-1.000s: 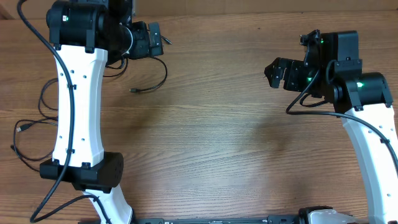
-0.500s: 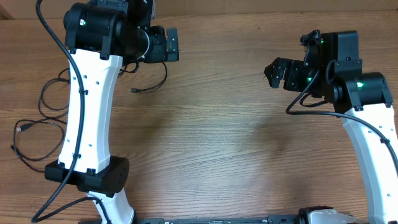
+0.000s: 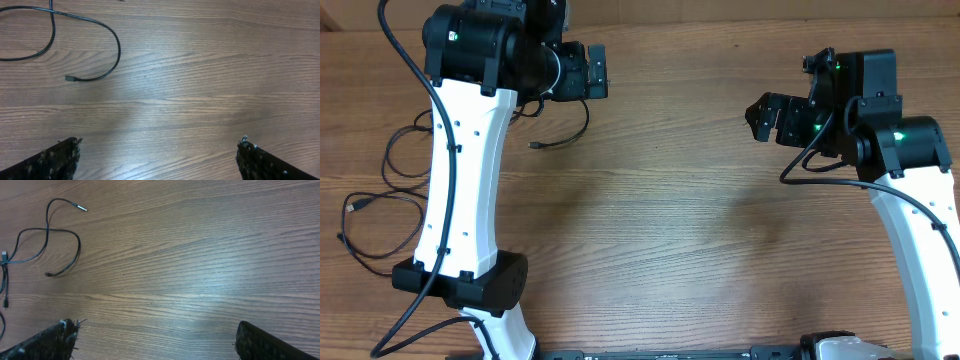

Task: Untangle cables

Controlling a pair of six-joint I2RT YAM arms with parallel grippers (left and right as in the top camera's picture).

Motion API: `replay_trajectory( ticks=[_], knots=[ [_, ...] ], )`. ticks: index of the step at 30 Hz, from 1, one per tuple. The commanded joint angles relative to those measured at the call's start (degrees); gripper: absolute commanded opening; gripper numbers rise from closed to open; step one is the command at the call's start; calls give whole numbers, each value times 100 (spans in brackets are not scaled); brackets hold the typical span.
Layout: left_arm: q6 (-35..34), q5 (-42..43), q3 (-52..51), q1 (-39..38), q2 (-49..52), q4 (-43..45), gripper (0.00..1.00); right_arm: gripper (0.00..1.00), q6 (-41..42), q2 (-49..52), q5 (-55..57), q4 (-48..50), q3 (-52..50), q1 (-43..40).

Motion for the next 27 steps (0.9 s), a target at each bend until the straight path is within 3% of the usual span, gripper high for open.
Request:
replay_trajectory(
  ticks=[1,16,27],
  knots=[
    [127,-42,7,-118,-190,11,100,100,0,-4,-4,11,81,-22],
    [127,-450,7,-291,-190,15,100,100,0,-4,-4,9,81,-22],
    [131,-833,2,-739,-223,942,100,100,0,-4,-4,9,81,-22]
  ],
)
